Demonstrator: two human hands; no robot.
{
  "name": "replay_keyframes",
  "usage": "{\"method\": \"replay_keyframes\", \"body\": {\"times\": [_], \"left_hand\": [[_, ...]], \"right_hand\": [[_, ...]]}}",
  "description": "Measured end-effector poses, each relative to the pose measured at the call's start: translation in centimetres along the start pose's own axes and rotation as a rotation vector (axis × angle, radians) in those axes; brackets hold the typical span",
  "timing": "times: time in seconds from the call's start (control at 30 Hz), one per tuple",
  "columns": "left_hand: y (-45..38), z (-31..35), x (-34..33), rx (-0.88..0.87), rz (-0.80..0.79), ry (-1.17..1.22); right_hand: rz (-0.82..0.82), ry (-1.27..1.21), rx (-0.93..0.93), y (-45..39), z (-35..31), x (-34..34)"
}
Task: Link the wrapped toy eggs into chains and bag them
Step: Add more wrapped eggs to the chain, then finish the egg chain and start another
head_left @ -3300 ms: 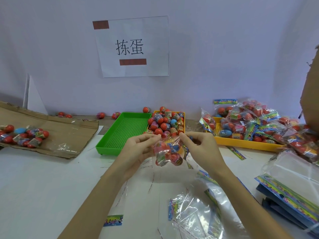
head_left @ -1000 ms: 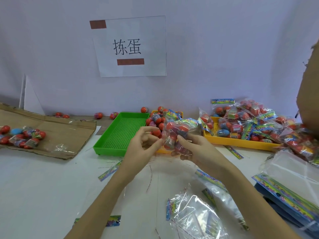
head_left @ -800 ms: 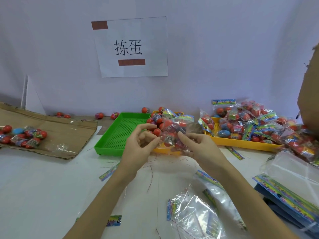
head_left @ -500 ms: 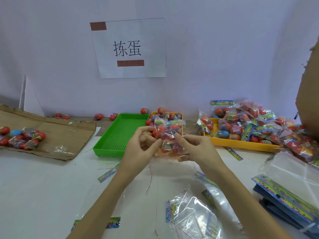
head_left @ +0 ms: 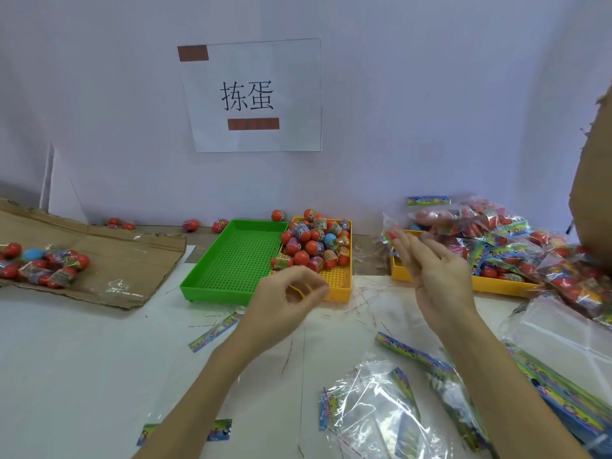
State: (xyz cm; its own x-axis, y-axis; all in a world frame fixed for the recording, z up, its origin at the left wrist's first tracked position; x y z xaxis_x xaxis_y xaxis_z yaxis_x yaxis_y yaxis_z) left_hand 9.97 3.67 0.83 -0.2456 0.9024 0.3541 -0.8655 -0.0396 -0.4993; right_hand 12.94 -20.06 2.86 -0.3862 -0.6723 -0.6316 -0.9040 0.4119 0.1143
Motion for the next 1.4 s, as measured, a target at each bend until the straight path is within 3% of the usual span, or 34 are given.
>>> {"method": "replay_keyframes", "body": {"times": [0.17, 0.23, 0.3, 0.63, 0.87, 1.0, 1.1, 1.17, 1.27, 1.4], "left_hand": [[3.1, 1.7, -3.7, -0.166, -0.550, 0.007], [4.2, 1.8, -4.7, -0.232, -0.673, -0.031], [4.7, 1.5, -5.3, -0.292, -0.694, -0.083], [3.0, 0.4, -4.2, -0.299, -0.383, -0.175], [2.0, 0.2, -3.4, -0.377, -0.306, -0.253], [1.2, -0.3, -2.6, -0.073, -0.121, -0.065], [0.5, -1.0, -1.9, 0.172, -0.046, 0.172], [0.3, -1.2, -1.5, 0.293, -0.014, 0.319], [0.2, -1.2, -1.5, 0.392, -0.002, 0.463], [0.3, -0.6, -2.1, 0.474, -0.016, 0.616]], "right_hand": [[-0.058, 0.236, 0.008, 0.5, 1.3, 0.0], [-0.080, 0.283, 0.020, 0.5, 1.5, -0.2], [-0.079, 0.327, 0.022, 0.6, 1.8, -0.2], [-0.109, 0.437, -0.037, 0.7, 3.1, -0.1], [-0.229, 0.677, 0.165, 1.1, 3.3, -0.9], [-0.434, 0.755, 0.338, 1.9, 1.9, -2.2], [-0.710, 0.898, 0.366, 2.9, 1.2, -3.1], [-0.798, 1.041, 0.376, 3.2, 1.4, -3.4], [-0.663, 1.196, 0.470, 2.9, 1.9, -3.7], [-0.532, 1.018, 0.503, 2.5, 2.5, -3.5]]}}
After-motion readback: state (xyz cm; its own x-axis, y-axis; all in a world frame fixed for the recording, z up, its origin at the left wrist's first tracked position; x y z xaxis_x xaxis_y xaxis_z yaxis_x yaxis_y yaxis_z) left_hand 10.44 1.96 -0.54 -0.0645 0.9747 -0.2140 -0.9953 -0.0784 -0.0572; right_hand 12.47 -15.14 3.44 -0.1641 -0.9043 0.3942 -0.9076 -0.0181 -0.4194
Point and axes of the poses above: each hand's wrist, its own y-axis away from the middle knuckle, its own x-axis out of the back of the hand, z = x × y, the point moved 5 cm from there along -y, towards the middle knuckle, and after that the axes turned 13 degrees about z, right-handed, at the moved point
